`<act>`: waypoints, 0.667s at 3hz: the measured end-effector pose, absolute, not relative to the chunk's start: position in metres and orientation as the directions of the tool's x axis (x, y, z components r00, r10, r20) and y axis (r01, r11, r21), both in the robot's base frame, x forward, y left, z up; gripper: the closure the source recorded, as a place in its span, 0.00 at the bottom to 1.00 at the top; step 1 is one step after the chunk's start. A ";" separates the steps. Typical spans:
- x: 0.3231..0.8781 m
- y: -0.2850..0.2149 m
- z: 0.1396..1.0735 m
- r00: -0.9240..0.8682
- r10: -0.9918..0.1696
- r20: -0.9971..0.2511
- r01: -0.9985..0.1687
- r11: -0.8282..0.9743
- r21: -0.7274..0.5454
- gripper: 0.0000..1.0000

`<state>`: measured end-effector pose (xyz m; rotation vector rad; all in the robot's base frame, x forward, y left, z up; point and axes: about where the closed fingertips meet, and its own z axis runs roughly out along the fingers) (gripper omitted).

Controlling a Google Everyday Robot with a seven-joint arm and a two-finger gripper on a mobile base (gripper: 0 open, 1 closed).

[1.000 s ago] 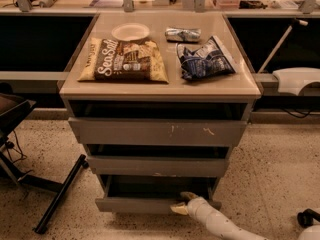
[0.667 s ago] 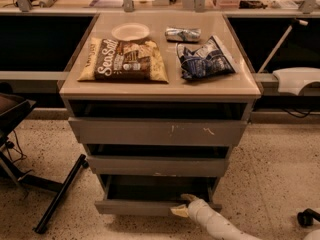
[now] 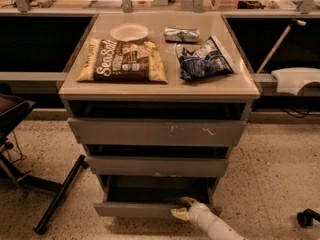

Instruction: Open bottom drawer

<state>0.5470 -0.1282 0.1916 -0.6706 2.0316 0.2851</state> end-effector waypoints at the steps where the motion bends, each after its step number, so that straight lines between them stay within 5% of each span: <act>1: 0.546 -0.127 0.196 -0.404 -0.345 -0.847 -0.564 0.823 -0.065 1.00; 2: 0.523 -0.100 0.197 -0.384 -0.320 -0.866 -0.580 0.813 -0.044 1.00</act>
Offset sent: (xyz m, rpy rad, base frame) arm -0.5139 -0.0957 -0.1152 0.3123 -0.0219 -0.2402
